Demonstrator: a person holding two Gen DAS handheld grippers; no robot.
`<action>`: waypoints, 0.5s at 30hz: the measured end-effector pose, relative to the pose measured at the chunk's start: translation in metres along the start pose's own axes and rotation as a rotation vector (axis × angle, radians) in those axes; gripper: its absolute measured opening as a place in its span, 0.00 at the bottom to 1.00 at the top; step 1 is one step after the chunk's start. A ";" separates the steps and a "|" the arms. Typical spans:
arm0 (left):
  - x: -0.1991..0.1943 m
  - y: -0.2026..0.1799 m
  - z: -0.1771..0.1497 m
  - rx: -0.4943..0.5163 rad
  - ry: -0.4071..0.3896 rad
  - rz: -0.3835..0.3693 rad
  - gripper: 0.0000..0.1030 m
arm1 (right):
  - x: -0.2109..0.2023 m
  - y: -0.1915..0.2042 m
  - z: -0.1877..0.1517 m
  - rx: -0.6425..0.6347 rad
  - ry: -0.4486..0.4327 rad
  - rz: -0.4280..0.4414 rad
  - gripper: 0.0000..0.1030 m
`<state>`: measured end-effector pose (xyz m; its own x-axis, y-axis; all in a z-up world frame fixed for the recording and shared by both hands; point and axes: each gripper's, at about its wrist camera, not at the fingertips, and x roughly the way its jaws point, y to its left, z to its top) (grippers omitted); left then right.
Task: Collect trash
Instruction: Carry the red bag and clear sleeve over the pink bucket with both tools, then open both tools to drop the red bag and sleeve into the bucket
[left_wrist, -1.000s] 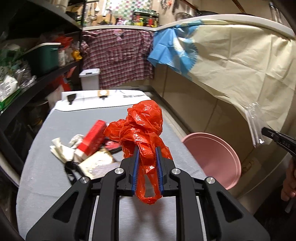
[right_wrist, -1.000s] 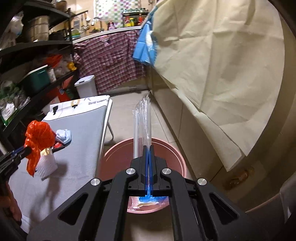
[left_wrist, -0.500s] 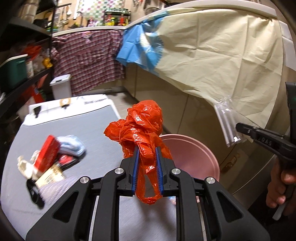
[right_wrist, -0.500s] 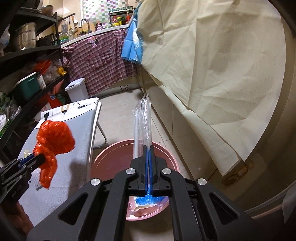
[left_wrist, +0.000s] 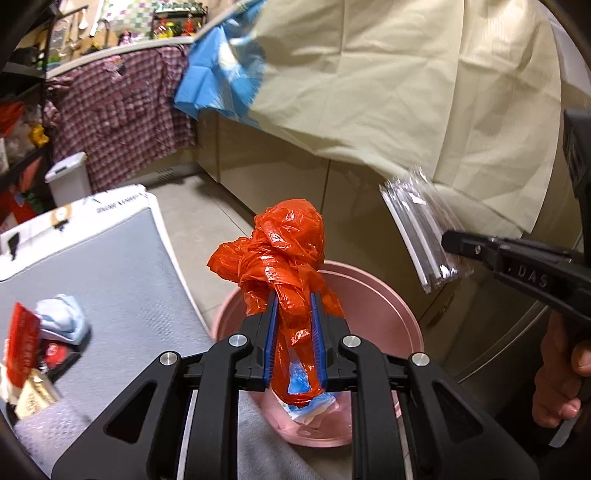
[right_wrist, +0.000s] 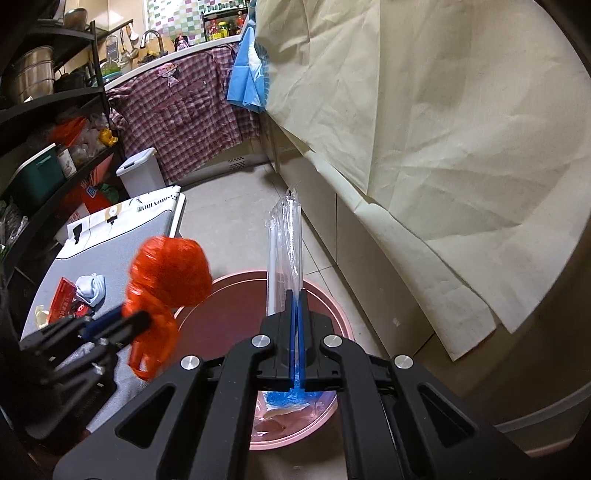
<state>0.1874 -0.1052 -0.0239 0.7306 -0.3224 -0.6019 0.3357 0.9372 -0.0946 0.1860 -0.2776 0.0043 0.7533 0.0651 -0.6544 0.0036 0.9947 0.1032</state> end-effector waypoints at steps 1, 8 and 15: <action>0.005 -0.001 -0.002 0.004 0.012 -0.010 0.16 | 0.002 0.000 0.000 0.000 0.004 0.000 0.01; 0.028 -0.003 -0.012 0.000 0.081 -0.054 0.16 | 0.016 0.000 0.001 0.003 0.028 0.001 0.01; 0.035 0.003 -0.015 -0.031 0.108 -0.042 0.24 | 0.029 0.002 -0.002 -0.009 0.066 -0.019 0.14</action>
<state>0.2044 -0.1120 -0.0571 0.6474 -0.3466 -0.6788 0.3446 0.9275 -0.1449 0.2061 -0.2737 -0.0161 0.7078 0.0513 -0.7045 0.0109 0.9964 0.0835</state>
